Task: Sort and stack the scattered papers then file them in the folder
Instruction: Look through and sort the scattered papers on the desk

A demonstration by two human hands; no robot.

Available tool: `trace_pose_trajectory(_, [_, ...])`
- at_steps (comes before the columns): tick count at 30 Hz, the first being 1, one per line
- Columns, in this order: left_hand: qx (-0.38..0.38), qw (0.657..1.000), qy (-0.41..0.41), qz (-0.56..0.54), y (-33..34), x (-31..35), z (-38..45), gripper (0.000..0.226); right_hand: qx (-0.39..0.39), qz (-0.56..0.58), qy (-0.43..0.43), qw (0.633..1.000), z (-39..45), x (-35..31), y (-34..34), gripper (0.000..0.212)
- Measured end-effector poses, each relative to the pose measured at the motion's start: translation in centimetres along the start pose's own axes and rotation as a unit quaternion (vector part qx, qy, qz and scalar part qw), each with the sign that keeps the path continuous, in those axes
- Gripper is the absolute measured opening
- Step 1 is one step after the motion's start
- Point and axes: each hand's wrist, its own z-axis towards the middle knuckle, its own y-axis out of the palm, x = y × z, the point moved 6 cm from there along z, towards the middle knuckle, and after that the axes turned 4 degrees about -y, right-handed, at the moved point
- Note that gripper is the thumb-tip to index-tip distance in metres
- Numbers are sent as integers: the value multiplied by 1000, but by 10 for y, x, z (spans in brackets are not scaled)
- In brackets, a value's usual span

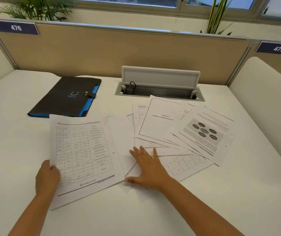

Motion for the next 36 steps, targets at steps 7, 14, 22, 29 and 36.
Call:
trace_pose_trajectory(7, [5,999,6,37,-6,-8,-5,32,-10,-43,53,998,6,11,3,80])
trace_pose_trajectory(14, [16,998,8,56,-15,-17,-6,28,7,-21,92,996,9,13,0,76])
trace_pose_trajectory(22, [11,996,27,87,-12,-14,-10,26,60,33,125,990,12,14,-12,60])
trace_pose_trajectory(29, [13,995,40,86,-9,-12,-9,22,283,214,169,919,-8,31,-33,22])
trace_pose_trajectory(36, [19,995,39,88,-12,-6,7,26,355,422,223,804,-6,48,-41,20])
